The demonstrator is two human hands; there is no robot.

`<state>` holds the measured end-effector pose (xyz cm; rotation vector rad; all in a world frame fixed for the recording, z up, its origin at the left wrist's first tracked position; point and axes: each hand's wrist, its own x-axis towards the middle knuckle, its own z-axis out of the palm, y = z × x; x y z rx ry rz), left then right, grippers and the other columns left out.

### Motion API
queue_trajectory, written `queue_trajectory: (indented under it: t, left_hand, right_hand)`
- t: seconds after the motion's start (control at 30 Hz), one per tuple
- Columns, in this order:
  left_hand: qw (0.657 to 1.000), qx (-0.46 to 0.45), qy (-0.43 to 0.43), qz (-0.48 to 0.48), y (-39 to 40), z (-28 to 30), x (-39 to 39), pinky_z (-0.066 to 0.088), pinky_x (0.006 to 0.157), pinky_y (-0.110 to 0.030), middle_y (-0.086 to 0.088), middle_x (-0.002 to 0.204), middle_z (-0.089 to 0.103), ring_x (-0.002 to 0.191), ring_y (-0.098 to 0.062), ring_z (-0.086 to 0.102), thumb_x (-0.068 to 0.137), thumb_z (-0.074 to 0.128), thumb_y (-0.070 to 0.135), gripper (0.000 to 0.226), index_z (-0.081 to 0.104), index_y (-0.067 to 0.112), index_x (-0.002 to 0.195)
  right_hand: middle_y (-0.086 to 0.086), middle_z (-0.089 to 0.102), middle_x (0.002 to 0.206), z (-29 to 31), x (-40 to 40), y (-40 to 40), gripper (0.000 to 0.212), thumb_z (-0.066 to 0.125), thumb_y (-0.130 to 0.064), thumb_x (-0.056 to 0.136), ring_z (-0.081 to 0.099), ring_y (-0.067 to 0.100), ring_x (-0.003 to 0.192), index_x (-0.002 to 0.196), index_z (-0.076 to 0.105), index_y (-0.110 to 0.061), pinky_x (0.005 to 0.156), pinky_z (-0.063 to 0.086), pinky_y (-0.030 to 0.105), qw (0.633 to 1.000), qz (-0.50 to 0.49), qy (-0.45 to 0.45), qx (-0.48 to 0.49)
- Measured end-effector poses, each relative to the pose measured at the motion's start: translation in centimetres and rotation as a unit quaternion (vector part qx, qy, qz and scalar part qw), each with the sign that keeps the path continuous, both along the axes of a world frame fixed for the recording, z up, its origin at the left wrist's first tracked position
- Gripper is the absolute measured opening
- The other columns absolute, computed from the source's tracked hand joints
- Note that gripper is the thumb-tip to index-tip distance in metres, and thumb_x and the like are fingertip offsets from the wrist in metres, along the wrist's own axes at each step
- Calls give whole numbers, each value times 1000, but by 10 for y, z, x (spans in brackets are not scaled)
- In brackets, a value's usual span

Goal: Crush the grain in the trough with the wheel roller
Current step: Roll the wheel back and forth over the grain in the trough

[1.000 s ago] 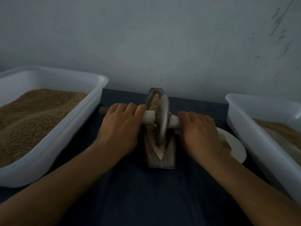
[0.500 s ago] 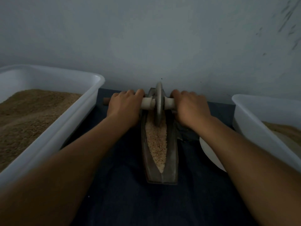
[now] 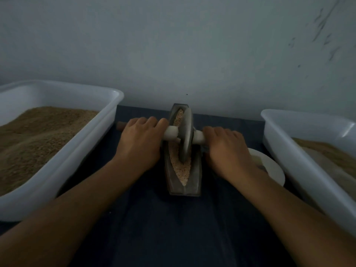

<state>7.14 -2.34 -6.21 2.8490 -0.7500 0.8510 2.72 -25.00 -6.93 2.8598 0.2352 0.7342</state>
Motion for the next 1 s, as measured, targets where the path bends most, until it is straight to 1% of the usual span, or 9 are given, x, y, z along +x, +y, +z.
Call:
queue_trajectory:
  t: [0.1,0.23,0.33,0.47,0.6,0.67,0.77,0.87,1.0]
  left_hand:
    - [999,-38,16,-12,9,6,-24,43,87,-36,6,104,65,92,-20,59,80,69,30,41,55,29,119]
    - [998,-65,7,-18,20,5,-50,50,82,-38,4,104,70,90,-22,64,76,73,22,46,60,26,120]
    - [998,-53,3,-19,20,1,-51,50,86,-39,2,112,68,96,-23,65,75,75,20,55,58,24,127]
    - [1000,-14,-2,13,16,-9,-38,48,91,-39,-2,118,65,101,-23,63,73,79,24,65,51,19,132]
    - [999,15,-13,37,6,-14,-17,48,86,-37,-3,112,64,95,-22,62,76,76,29,62,47,19,131]
    - [999,16,-11,34,1,-12,-1,45,86,-37,-1,111,62,95,-21,60,80,72,31,56,45,22,128]
    - [999,7,19,32,-4,-4,27,42,87,-39,2,112,61,100,-22,57,82,69,33,46,46,28,122]
    - [998,-1,49,39,-10,5,52,40,85,-43,0,108,62,99,-27,55,83,68,31,35,49,28,113]
    - [997,5,51,54,-18,13,76,35,78,-41,-3,102,63,98,-31,54,83,64,26,27,52,26,108]
  right_hand:
    - [5,61,106,5,-23,4,45,67,-26,83,58,27,95,125,54,-15,86,43,42,1000,12,2,4]
    - [9,62,112,10,-42,11,48,70,-26,83,59,29,102,127,55,-12,96,43,47,999,27,-17,5]
    - [11,62,114,10,-41,14,47,69,-26,84,59,31,105,127,56,-11,103,39,51,999,23,-26,2]
    - [8,61,112,8,-22,12,38,60,-20,89,58,30,104,126,57,-12,103,37,48,999,33,-27,-5]
    - [1,59,111,8,10,4,35,57,-24,91,55,24,102,125,55,-20,97,36,40,999,31,-10,-1]
    - [-1,59,111,8,25,2,40,60,-27,89,55,24,101,128,52,-22,92,37,39,1000,23,3,11]
    - [2,60,110,8,45,-1,50,64,-31,84,57,27,99,131,50,-23,82,37,38,1000,7,19,17]
    - [5,61,113,12,62,-3,50,63,-32,85,57,31,100,131,49,-22,75,39,37,1000,-3,21,23]
    - [8,58,111,18,82,-3,44,62,-33,88,56,34,97,129,47,-23,66,31,34,999,-26,27,30]
